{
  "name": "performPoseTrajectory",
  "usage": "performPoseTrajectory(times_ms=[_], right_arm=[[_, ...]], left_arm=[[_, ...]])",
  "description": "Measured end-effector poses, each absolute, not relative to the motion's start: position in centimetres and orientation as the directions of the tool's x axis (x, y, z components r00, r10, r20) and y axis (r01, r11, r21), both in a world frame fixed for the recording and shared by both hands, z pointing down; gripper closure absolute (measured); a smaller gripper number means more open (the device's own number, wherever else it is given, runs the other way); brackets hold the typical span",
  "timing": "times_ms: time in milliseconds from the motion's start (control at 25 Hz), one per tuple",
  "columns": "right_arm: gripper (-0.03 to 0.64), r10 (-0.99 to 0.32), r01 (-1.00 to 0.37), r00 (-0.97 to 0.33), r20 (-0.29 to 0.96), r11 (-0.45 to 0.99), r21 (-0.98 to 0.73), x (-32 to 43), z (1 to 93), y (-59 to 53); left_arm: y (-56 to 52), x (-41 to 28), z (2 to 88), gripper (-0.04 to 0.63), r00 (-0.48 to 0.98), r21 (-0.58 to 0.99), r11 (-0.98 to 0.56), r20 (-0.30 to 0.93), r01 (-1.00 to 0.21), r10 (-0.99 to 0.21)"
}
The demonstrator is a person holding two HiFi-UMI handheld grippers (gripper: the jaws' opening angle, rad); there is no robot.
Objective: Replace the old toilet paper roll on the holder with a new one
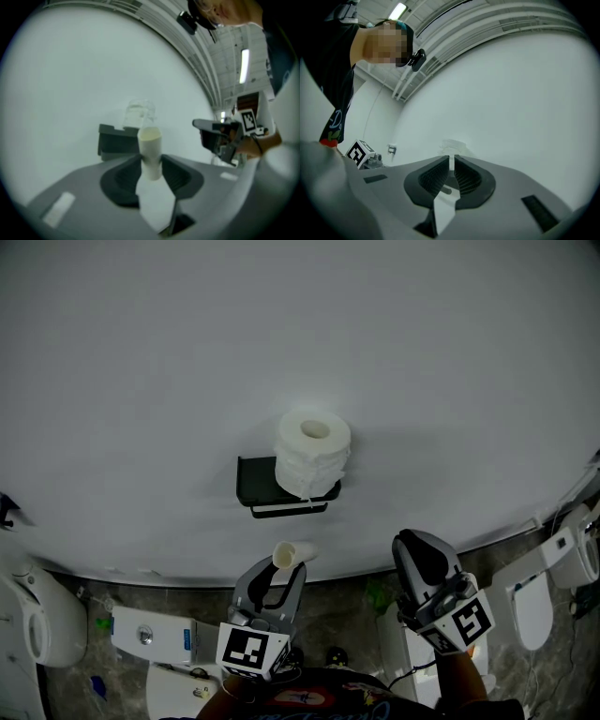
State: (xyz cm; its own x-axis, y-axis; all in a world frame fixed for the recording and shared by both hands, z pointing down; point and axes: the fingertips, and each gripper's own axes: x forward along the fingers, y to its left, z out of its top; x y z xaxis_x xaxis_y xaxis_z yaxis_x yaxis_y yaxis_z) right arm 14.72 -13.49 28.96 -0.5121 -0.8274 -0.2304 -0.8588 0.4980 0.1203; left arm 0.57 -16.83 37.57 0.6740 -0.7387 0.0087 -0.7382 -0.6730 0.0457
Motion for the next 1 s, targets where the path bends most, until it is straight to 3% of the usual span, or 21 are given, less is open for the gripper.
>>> performPoseTrajectory(times_ms=[80,120,160,320,560,840,1000], right_arm=[[0.594,-0.777,-0.791,-0.603,-0.180,0.553,0.263,13.1,26.7,-14.7],[0.552,-0.748,-0.745,-0.649,-0.140,0.587,0.315,12.2,25.7,-15.4],[0.466,-0.714,-0.698,-0.693,-0.101,0.629,0.344,11.2,24.7,-16.0],[0.448,-0.595,-0.506,-0.800,0.080,0.740,0.443,7.5,21.6,-18.4],[0.423,-0.511,-0.279,-0.773,0.376,0.806,0.521,4.8,21.9,-22.8],[0.410,-0.354,-0.078,-0.718,0.599,0.896,0.437,3.7,23.5,-24.6],[0.408,-0.390,-0.008,-0.570,0.723,0.883,0.470,3.8,25.7,-25.8]], left_arm=[[-16.9,0.0,37.6,0.457,0.666,0.033,-0.665,0.008,-0.746,-0.746],[-16.9,-0.3,37.6,0.458,0.662,0.029,-0.661,0.008,-0.750,-0.750],[-16.8,-0.7,37.5,0.457,0.657,0.024,-0.656,0.007,-0.754,-0.754],[-16.7,-2.0,37.4,0.457,0.632,0.024,-0.632,-0.009,-0.774,-0.775],[-16.6,-4.5,37.4,0.457,0.580,0.036,-0.580,-0.007,-0.814,-0.814],[-16.6,-6.6,37.5,0.457,0.529,0.064,-0.530,-0.022,-0.846,-0.848],[-16.8,-7.2,37.6,0.457,0.516,0.060,-0.517,-0.024,-0.854,-0.856]])
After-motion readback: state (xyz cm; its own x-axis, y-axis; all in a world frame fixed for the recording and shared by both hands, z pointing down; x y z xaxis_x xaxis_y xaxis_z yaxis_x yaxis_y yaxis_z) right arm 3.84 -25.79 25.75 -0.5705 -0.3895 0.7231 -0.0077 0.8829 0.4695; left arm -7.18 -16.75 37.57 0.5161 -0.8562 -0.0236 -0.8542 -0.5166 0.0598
